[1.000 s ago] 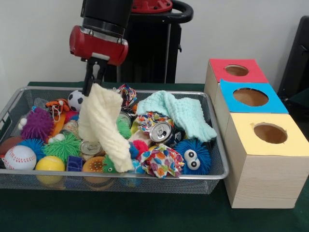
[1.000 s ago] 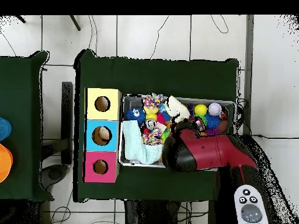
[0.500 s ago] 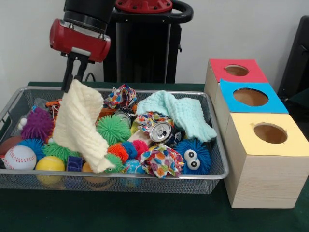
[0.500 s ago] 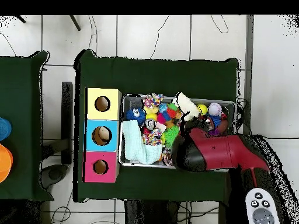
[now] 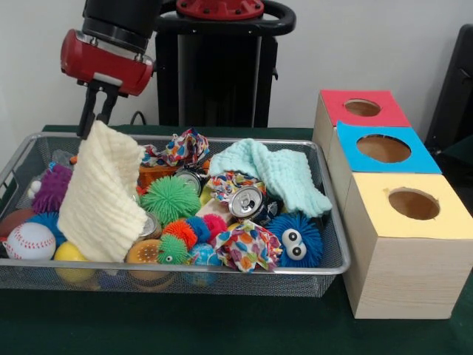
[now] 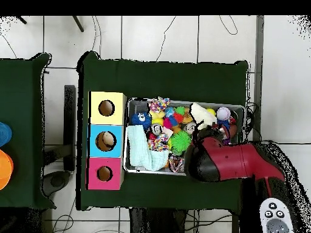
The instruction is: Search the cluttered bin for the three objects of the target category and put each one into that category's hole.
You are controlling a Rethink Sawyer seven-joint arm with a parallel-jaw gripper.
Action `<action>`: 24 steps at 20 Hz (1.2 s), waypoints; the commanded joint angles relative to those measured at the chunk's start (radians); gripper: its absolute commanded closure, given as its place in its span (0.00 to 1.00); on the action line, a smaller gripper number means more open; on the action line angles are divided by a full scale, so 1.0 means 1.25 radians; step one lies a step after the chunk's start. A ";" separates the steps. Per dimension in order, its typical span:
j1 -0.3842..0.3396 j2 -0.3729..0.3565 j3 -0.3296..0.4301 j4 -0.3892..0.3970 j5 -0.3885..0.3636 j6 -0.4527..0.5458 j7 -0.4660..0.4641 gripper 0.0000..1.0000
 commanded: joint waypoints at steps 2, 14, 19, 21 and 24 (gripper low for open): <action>0.000 0.026 0.006 0.068 -0.030 0.042 0.003 1.00; 0.015 0.057 -0.018 0.142 -0.024 -0.041 0.088 1.00; 0.036 0.068 -0.054 0.147 -0.037 -0.078 0.107 1.00; 0.042 0.074 -0.069 0.143 -0.039 -0.089 0.108 1.00; 0.045 0.079 -0.082 0.142 -0.037 -0.101 0.103 1.00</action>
